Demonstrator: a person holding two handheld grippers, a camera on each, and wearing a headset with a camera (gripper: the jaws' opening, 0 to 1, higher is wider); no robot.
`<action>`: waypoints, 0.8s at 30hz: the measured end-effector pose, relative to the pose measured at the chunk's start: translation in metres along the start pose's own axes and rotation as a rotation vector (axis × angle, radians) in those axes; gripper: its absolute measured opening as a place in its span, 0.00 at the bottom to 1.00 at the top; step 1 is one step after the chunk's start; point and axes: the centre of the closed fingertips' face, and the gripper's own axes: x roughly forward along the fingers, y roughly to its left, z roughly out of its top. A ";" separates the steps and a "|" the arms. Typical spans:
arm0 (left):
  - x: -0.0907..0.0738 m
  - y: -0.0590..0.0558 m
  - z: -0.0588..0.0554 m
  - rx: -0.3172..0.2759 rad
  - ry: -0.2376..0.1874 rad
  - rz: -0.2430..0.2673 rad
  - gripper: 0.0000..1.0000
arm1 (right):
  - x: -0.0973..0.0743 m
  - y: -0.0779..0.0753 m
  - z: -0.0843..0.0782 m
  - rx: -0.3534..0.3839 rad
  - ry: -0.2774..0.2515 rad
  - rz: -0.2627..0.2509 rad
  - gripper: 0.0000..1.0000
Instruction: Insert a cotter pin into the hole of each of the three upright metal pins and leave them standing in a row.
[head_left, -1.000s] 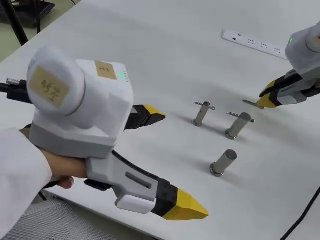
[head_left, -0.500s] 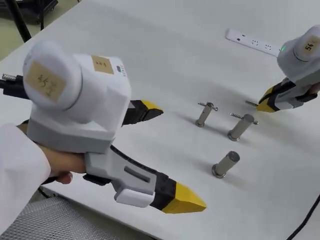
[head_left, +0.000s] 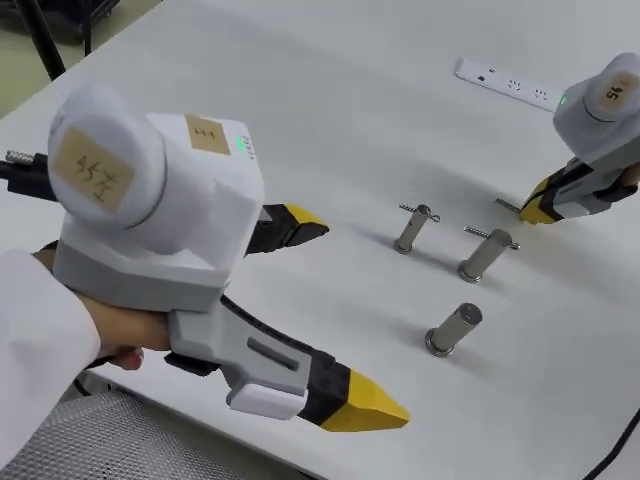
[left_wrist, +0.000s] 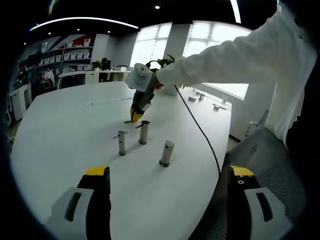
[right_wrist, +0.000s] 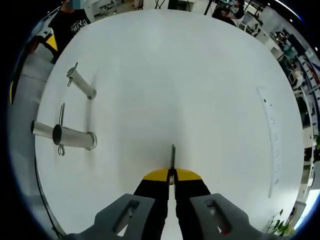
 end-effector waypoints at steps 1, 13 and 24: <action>0.000 0.000 0.000 0.000 0.000 0.000 0.96 | 0.000 0.000 0.000 -0.002 0.000 0.000 0.00; 0.001 -0.001 0.005 -0.004 -0.014 -0.013 0.96 | -0.019 -0.004 0.009 -0.028 -0.058 -0.043 0.00; 0.004 0.014 0.033 -0.025 -0.108 0.034 0.86 | -0.055 0.015 0.016 -0.143 -0.148 -0.109 0.00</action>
